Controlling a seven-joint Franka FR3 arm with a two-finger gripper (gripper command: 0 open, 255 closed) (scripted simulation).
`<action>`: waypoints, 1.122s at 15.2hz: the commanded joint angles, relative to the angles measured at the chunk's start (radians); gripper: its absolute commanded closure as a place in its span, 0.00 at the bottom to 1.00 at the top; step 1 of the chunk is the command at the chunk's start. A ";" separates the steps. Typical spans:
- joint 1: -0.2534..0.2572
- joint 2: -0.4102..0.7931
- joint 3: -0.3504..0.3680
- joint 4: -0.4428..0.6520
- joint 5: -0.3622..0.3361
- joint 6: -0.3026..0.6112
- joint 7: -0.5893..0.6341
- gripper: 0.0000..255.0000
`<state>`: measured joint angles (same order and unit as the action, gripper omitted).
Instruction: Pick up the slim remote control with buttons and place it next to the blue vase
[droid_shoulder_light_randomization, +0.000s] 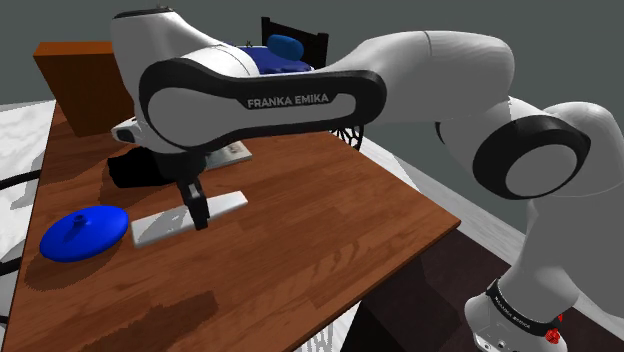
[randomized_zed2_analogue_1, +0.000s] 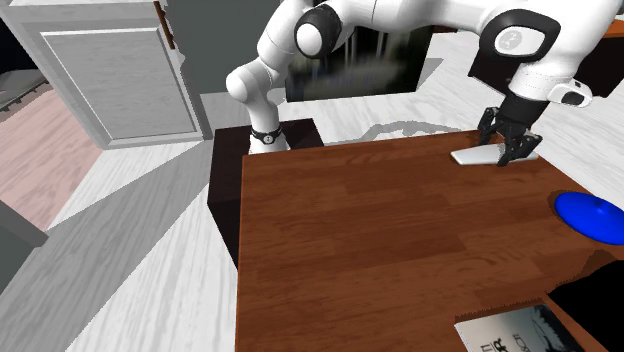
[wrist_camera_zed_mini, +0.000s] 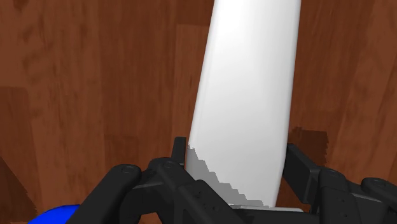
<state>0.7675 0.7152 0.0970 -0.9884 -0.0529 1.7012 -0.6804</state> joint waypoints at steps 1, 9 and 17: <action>0.000 -0.007 0.000 -0.037 0.000 0.031 0.002 1.00; -0.004 -0.007 0.000 -0.144 -0.001 0.138 0.004 1.00; -0.006 0.014 -0.002 -0.217 -0.003 0.232 0.005 1.00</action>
<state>0.7625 0.7296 0.0953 -1.1917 -0.0558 1.9188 -0.6753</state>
